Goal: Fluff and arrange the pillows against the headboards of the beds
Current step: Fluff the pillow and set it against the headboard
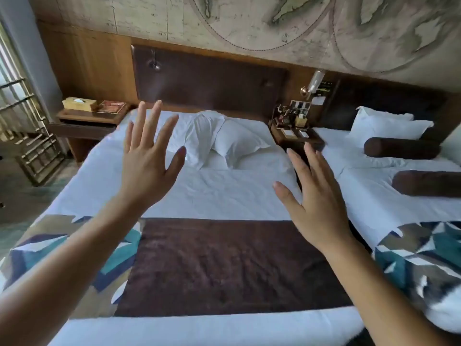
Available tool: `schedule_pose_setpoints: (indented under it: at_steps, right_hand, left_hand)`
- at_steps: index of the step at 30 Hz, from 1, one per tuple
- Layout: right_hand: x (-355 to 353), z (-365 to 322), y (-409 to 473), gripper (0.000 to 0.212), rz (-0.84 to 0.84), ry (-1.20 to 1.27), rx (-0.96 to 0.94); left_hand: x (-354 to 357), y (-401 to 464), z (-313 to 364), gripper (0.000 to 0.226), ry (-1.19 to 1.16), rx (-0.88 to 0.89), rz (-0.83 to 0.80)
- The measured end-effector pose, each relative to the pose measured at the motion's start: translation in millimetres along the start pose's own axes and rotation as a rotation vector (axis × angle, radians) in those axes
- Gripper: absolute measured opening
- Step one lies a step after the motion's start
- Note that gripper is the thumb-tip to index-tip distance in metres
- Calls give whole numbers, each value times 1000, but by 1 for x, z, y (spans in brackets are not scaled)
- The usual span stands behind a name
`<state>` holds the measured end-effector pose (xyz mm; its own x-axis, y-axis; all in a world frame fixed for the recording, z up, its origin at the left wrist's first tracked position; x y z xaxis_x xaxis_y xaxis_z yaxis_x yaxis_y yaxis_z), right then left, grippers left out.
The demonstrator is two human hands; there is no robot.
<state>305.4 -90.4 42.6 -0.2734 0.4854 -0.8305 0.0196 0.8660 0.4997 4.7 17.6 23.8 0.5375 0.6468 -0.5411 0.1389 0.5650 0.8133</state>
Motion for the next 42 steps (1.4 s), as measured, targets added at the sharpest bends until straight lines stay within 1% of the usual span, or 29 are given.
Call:
schedule_pose_setpoints:
  at_steps: [2, 7, 9, 13, 18, 20, 25, 27, 30, 33, 37, 42]
  right_hand:
    - [-16, 30, -12, 74, -12, -18, 50]
    - [-39, 112, -48, 72, -31, -111, 159]
    - [-48, 139, -56, 72, -45, -101, 215]
    - [-61, 180, -61, 72, -65, -113, 257]
    - [-71, 251, -69, 70, -93, -234, 295]
    - [-73, 288, -72, 69, -112, -289, 322]
    - [-81, 376, -58, 70, -157, -380, 385]
    - [-86, 406, -54, 71, -151, -391, 403]
    - [-102, 453, -52, 75, -96, -388, 436]
    - [-119, 499, -58, 78, -62, -368, 484]
    - [-137, 563, -65, 75, -32, -344, 469]
    - [-150, 643, -75, 72, -23, -291, 413]
  left_hand:
    - [23, 2, 32, 58, -45, -6, -24]
    - [99, 2, 104, 58, -140, 90, -106]
    - [128, 7, 128, 58, -183, 102, -124]
    - [189, 9, 173, 58, -245, 117, -194]
    - [268, 8, 228, 58, -283, 174, -254]
    - [293, 9, 251, 57, -292, 163, -263]
    - [348, 19, 299, 58, -288, 34, -318]
    - [373, 23, 318, 59, -298, 31, -345]
    - [410, 36, 355, 61, -318, 27, -369]
    - [438, 47, 401, 61, -340, 59, -373]
    - [470, 62, 463, 61, -335, 108, -379]
    - [487, 61, 530, 59, -311, 78, -352]
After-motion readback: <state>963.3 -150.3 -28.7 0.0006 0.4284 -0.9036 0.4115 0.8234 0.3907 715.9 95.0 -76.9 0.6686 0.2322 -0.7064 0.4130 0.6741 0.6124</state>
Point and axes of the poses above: each hand's wrist, its own y-axis towards the middle knuckle, its own x-axis out of the palm, z = x × y, the point moved 3 cm from there along y, towards the middle knuckle, and after that the axes turned 2 degrees about z, right-handed, at the moved point
